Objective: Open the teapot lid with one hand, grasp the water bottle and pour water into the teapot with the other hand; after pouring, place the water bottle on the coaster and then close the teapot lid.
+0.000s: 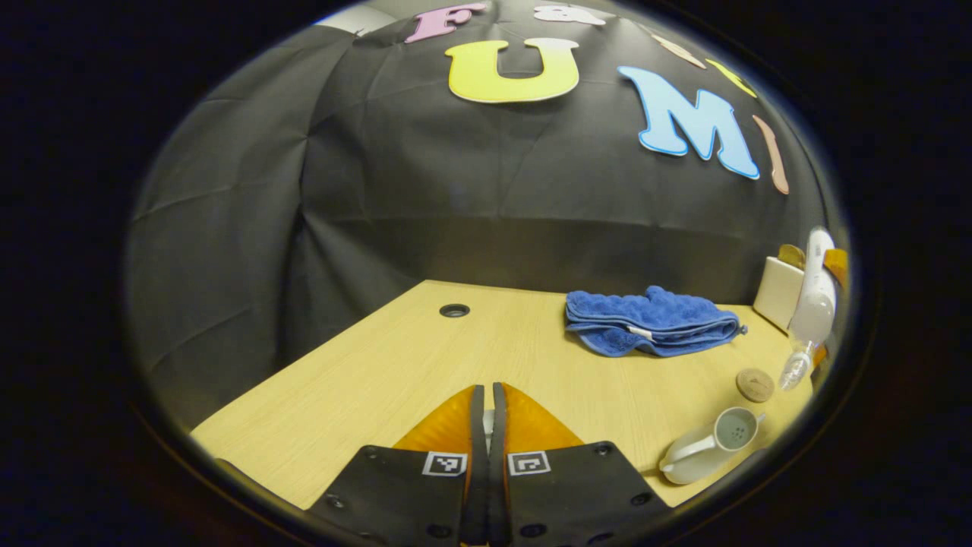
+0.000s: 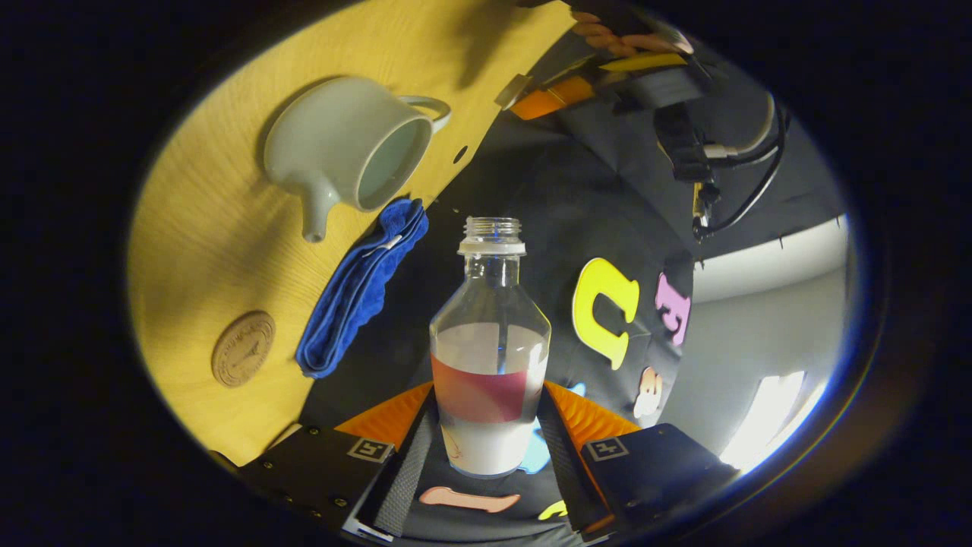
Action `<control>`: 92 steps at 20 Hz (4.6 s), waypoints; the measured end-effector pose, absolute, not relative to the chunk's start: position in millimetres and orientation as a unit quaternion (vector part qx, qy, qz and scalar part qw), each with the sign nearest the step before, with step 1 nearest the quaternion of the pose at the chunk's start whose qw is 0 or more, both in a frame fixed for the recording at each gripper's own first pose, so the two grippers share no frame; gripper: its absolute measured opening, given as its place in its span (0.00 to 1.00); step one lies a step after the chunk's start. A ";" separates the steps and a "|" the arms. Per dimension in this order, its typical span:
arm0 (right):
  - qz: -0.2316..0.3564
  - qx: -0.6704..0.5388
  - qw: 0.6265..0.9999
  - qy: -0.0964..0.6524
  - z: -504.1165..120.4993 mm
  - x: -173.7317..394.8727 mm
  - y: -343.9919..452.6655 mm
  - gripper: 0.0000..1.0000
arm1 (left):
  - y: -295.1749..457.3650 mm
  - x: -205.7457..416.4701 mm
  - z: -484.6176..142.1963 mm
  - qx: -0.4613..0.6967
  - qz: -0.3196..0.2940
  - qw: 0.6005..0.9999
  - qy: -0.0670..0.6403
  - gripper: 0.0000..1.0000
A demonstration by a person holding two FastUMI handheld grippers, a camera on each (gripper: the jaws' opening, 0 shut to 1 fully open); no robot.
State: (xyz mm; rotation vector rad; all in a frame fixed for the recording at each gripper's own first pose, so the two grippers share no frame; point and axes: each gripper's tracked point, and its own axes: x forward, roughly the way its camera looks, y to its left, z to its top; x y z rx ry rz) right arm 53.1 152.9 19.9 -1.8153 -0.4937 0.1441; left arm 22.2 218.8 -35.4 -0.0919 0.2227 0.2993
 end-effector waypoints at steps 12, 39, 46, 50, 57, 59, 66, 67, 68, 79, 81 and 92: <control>0.172 -0.391 0.903 -0.046 -13.0 60.6 140.8 0.77 | 216.2 23.5 -36.5 -0.044 0.146 0.982 0.111 0.05; 0.163 0.030 0.978 0.124 -70.0 128.7 88.9 0.80 | 211.6 26.1 -44.8 -0.039 0.142 0.982 0.122 0.06; 0.160 0.038 0.981 0.107 -57.6 129.8 84.6 0.90 | 209.9 25.6 -39.1 -0.040 0.139 0.983 0.114 0.06; 0.164 0.051 0.982 0.079 -40.1 123.1 81.5 0.93 | 200.8 25.4 -32.8 -0.043 0.125 0.986 0.102 0.07; 0.146 0.058 0.987 0.035 -26.2 99.9 54.9 0.93 | 158.7 25.8 -16.4 -0.046 0.063 0.994 0.076 0.07; 0.133 0.056 0.989 0.029 -27.1 93.0 44.7 0.93 | 142.2 24.3 -8.8 -0.054 0.034 0.996 0.063 0.07; 0.122 0.056 0.991 0.030 -34.8 67.3 33.3 0.93 | 94.1 21.2 3.1 -0.064 -0.020 0.997 0.045 0.07; 0.119 0.052 0.991 0.027 -34.1 63.7 31.8 0.93 | 87.1 21.6 4.6 -0.061 -0.026 0.997 0.043 0.07; 0.118 0.049 0.992 0.023 -31.8 61.3 30.8 0.93 | 79.8 21.7 7.6 -0.056 -0.031 0.997 0.039 0.06; 0.109 0.059 0.992 0.007 -22.3 53.1 18.3 0.93 | 6.1 18.4 1.4 -0.020 -0.090 0.995 0.038 0.06; 0.108 0.060 0.992 0.007 -22.0 53.0 16.8 0.93 | 3.8 18.8 -1.9 -0.016 -0.091 0.995 0.041 0.06; 0.106 0.065 0.992 0.008 -22.4 53.5 14.4 0.93 | 2.4 19.9 -15.8 -0.011 -0.087 0.994 0.058 0.06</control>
